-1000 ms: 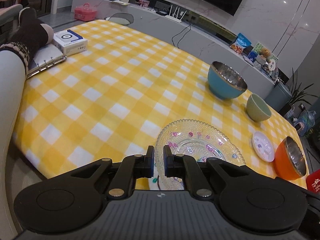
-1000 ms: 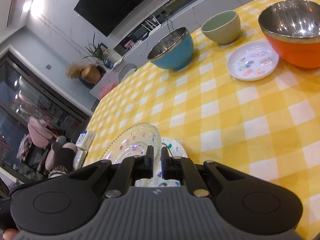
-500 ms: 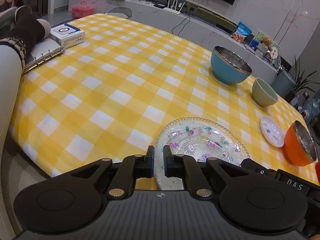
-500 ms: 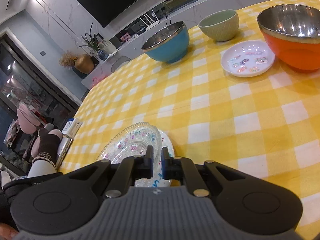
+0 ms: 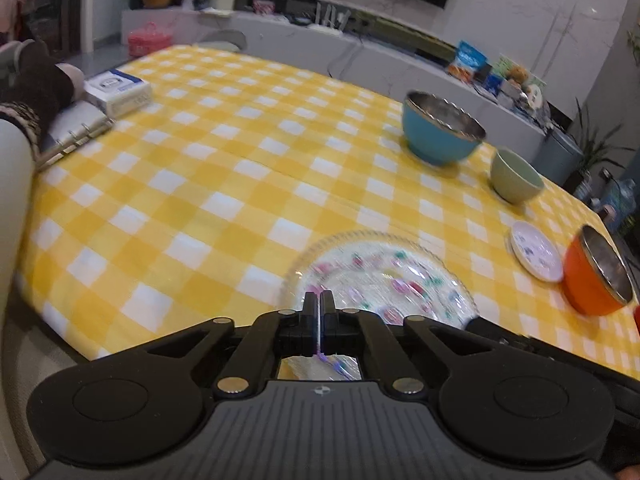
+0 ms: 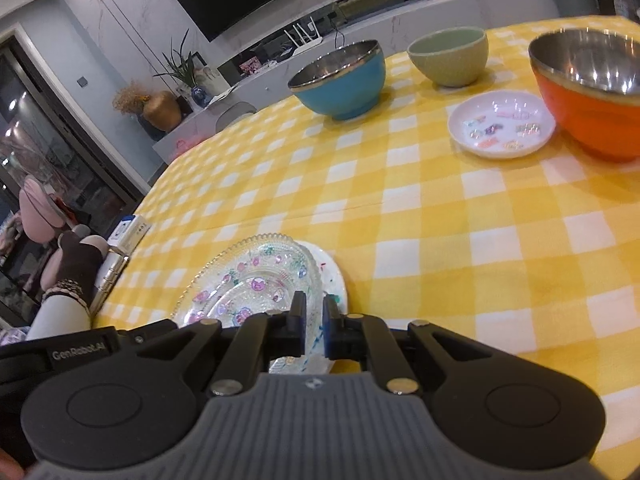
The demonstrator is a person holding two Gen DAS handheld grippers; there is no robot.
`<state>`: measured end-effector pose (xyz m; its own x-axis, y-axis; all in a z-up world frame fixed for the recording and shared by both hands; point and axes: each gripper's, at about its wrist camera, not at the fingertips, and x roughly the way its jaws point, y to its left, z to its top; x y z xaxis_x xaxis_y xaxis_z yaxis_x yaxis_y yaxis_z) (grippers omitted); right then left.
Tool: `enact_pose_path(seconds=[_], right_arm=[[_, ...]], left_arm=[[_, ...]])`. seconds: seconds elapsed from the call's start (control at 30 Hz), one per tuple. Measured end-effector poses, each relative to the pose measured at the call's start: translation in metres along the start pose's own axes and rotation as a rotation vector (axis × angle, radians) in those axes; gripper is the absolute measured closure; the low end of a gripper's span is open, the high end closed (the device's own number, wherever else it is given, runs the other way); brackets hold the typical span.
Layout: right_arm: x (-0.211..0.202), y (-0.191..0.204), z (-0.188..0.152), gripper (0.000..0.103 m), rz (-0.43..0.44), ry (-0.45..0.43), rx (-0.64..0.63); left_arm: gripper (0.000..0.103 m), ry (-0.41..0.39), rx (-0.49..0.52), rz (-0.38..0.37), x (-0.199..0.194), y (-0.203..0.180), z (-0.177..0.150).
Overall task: Organize plates and bowls
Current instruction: 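Lower the glass plate onto the painted plate and open both grippers, then move both grippers to the small sticker plate and close on its rim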
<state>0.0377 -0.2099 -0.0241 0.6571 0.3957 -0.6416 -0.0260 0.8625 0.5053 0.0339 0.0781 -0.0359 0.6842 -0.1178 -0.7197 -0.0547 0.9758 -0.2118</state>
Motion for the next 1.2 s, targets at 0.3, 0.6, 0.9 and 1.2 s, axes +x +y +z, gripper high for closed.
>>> enact_pose_path(seconds=[0.3, 0.6, 0.9, 1.2], right_arm=[[-0.002, 0.002, 0.0, 0.101, -0.05, -0.013, -0.032], [-0.002, 0.004, -0.001, 0.101, -0.061, -0.019, -0.054], [-0.01, 0.0, 0.006, 0.093, -0.036, -0.048, -0.006], [-0.025, -0.022, 0.023, 0.081, -0.167, -0.158, 0.061]], left_arm=[[0.082, 0.033, -0.084, 0.038, 0.009, 0.02, 0.003], [0.097, 0.044, -0.023, 0.017, 0.011, 0.009, -0.004], [0.089, 0.024, -0.027, 0.068, 0.007, 0.006, 0.0], [0.078, -0.025, 0.061, -0.015, -0.003, -0.036, 0.014]])
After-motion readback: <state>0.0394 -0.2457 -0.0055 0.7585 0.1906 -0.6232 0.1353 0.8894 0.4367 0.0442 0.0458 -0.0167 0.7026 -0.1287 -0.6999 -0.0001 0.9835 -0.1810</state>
